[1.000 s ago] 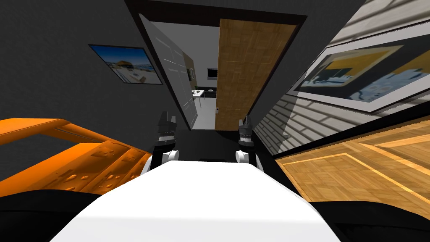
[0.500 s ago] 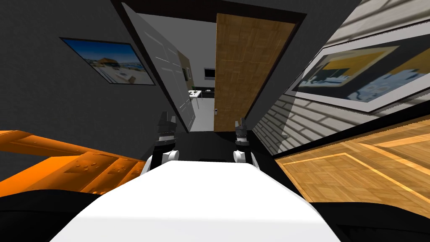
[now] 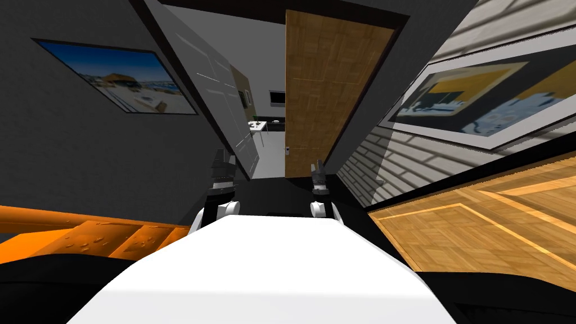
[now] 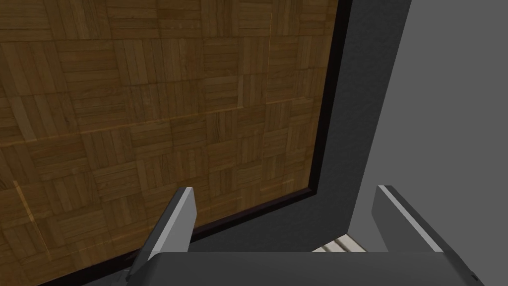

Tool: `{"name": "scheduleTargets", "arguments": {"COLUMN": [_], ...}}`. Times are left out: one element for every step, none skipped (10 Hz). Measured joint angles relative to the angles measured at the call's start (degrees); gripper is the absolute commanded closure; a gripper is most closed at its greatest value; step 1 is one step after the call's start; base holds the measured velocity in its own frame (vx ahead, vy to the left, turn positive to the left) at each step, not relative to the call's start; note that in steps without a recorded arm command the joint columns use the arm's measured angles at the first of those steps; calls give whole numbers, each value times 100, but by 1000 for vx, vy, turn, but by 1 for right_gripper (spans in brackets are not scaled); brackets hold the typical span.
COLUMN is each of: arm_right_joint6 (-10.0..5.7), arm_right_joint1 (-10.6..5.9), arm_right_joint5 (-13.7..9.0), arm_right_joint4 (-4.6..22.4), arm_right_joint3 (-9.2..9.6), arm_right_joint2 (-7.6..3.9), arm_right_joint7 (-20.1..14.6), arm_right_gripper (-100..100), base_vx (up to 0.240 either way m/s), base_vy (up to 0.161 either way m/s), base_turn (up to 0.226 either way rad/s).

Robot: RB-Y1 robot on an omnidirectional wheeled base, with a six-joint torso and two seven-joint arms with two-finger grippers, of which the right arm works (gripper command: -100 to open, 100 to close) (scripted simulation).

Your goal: Push the door open

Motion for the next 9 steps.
{"name": "scheduleTargets", "arguments": {"arm_right_joint6": [-40, -69, -85, -103, -125, -163, -191, -207, -246], "arm_right_joint1": [-6, -53, -116, -152, -183, -230, -281, -335, -390], "arm_right_joint5": [7, 5, 19, 24, 37, 39, 43, 45, 51], "arm_right_joint4": [94, 208, 359, 476, 582, 718, 843, 958, 1133], "arm_right_joint3": [45, 68, 130, 178, 232, 266, 300, 330, 386], "arm_right_joint2": [-15, -39, -44, -66, -64, -80, -89, -102, -122], "arm_right_joint7": [-13, -37, -53, -74, -83, -101, -120, -140, -167], "arm_right_gripper": [-100, -100, -100, -100, -100, -100, -100, -100, -100], "base_vx": [89, 119, 146, 112, 98, 100, 94, 122, 137], "base_vy": [39, 30, 54, 48, 20, 24, 28, 46, 57], "base_turn": [-71, -148, -120, -81, -87, -70, -101, -135, -115]}}
